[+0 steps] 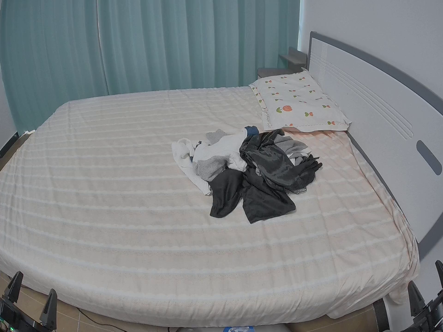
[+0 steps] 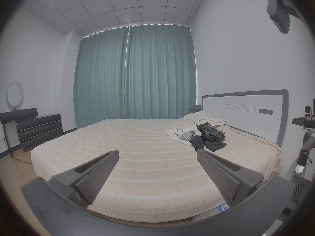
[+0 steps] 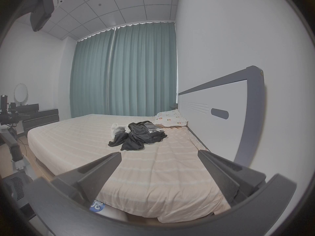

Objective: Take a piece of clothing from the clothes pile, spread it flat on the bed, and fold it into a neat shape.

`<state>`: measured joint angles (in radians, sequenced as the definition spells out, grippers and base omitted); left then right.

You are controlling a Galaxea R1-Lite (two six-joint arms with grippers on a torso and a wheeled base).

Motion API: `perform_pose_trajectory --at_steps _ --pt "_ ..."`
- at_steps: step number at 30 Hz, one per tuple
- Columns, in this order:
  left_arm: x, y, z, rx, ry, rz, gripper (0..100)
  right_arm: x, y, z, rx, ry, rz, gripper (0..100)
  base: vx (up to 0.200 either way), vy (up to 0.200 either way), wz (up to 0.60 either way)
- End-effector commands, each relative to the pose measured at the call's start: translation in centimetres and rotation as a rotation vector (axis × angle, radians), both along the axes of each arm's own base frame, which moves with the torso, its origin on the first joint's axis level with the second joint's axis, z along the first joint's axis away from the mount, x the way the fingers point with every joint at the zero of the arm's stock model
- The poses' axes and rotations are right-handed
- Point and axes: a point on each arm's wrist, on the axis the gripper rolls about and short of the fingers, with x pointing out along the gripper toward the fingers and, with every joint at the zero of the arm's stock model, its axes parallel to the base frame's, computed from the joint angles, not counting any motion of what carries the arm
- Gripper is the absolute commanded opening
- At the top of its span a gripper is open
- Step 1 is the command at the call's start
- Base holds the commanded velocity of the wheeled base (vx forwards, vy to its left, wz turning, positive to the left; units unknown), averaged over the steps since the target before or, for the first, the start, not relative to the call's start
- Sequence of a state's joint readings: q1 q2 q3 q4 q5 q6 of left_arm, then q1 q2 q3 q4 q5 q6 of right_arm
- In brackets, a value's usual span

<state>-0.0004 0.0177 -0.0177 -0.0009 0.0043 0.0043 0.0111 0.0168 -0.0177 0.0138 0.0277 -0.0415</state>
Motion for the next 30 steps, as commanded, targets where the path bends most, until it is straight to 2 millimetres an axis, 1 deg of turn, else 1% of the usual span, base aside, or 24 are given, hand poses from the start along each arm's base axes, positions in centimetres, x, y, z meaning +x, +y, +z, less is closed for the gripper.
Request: perform_pose_trajectory --at_steps 1,2,3,4,7,8,11,14,15,16,17,21,22,23,25,26,27,28,30 --pt "0.0 0.0 -0.5 0.0 -0.002 0.001 100 -0.1 0.0 0.4 0.005 -0.028 0.015 100 0.0 0.0 0.0" --pt "0.0 0.0 -0.5 0.0 -0.002 0.001 100 -0.2 0.0 0.8 0.008 -0.039 0.021 100 0.0 0.0 0.0" --pt "0.0 0.0 -0.5 0.0 -0.001 0.001 100 -0.8 0.1 4.7 0.052 -0.105 0.048 100 0.0 0.0 0.0" --pt "0.0 0.0 -0.5 0.0 0.001 0.001 100 -0.7 0.1 6.9 0.085 -0.106 0.055 100 0.0 0.0 0.0" --pt "0.0 0.0 -0.5 0.0 -0.002 0.001 100 1.5 0.2 8.3 0.076 0.016 0.078 100 0.0 0.0 0.0" --pt "0.0 0.0 -0.5 0.0 0.001 0.001 100 2.8 0.2 8.8 0.07 0.068 0.098 100 0.0 0.0 0.0" --pt "0.0 0.0 -0.5 0.0 0.001 0.001 100 6.8 0.4 9.1 0.079 0.237 0.115 100 0.0 0.0 0.0" --pt "0.0 0.0 -0.5 0.0 0.001 0.001 100 11.1 0.9 9.3 0.096 0.308 0.142 100 0.0 0.0 0.0" --pt "0.0 0.0 -0.5 0.0 -0.001 0.001 100 11.8 1.0 9.3 0.098 0.317 0.149 100 0.0 0.0 0.0" --pt "0.0 0.0 -0.5 0.0 -0.002 0.001 100 14.3 1.7 9.2 0.1 0.336 0.177 100 0.0 0.0 0.0" --pt "0.0 0.0 -0.5 0.0 0.001 0.001 100 15.8 2.1 9.1 0.104 0.35 0.188 100 0.0 0.0 0.0" --pt "0.0 0.0 -0.5 0.0 0.001 0.001 100 22.1 3.7 7.7 0.149 0.425 0.188 100 0.0 0.0 0.0" --pt "0.0 0.0 -0.5 0.0 -0.001 0.001 100 24.0 4.1 7.4 0.169 0.437 0.179 100 0.0 0.0 0.0" --pt "0.0 0.0 -0.5 0.0 0.001 0.001 100 25.2 4.5 7.2 0.182 0.449 0.175 100 0.0 0.0 0.0" --pt "0.0 0.0 -0.5 0.003 0.001 0.001 100 28.3 5.6 6.5 0.241 0.477 0.17 100 0.0 0.0 0.0" --pt "0.0 0.0 -0.5 0.002 0.001 0.001 100 29.6 6.1 6.1 0.267 0.493 0.167 100 0.0 0.0 0.0" --pt "0.0 0.0 -0.5 0.002 0.001 0.001 100 29.9 6.3 6.0 0.273 0.497 0.167 100 0.0 0.0 0.0" --pt "0.0 0.0 -0.5 0.002 0.001 0.001 100 31.7 7.3 5.2 0.297 0.518 0.158 100 0.0 0.0 0.0" --pt "0.0 0.0 -0.5 0.002 0.001 0.001 100 33.7 8.5 4.2 0.307 0.534 0.142 100 0.0 0.0 0.0"
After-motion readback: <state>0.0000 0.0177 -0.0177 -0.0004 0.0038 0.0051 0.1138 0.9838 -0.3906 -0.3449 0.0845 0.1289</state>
